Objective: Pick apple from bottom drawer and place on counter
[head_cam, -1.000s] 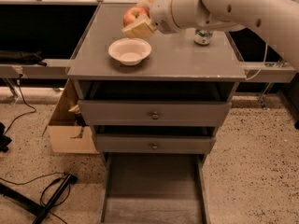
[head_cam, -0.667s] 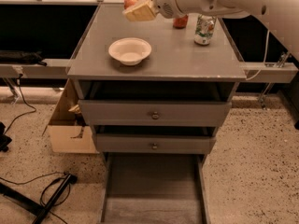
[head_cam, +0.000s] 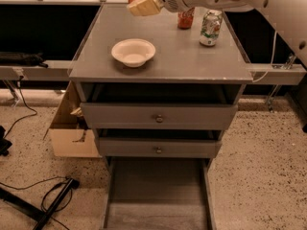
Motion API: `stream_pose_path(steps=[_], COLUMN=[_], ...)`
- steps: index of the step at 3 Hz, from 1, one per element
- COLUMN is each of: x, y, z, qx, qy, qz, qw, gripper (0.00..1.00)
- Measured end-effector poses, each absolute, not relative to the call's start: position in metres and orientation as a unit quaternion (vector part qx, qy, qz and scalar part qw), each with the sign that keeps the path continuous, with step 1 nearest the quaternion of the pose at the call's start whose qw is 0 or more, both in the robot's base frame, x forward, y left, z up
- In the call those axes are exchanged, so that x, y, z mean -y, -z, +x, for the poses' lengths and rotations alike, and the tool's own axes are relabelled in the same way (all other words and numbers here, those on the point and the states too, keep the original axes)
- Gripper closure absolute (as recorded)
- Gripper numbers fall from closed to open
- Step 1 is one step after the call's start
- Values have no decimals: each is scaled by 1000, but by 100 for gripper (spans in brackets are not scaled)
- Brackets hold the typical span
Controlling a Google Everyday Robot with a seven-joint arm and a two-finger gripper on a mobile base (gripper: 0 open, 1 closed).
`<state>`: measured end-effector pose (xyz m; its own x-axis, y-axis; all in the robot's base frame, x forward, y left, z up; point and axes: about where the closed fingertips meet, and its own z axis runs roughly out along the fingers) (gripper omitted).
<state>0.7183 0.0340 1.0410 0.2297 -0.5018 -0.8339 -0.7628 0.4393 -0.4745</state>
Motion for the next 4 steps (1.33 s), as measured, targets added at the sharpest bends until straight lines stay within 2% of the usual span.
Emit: stream_pose_path(steps=[2,3,4], x=[-68,-77,-78], y=[-957,-915,-918], z=[824,872,901], qx=[-657,-690,-699], qy=[-196,-222,-225], qz=[-494,-454,-425], qw=[535,517,529], gripper=[100,100,100])
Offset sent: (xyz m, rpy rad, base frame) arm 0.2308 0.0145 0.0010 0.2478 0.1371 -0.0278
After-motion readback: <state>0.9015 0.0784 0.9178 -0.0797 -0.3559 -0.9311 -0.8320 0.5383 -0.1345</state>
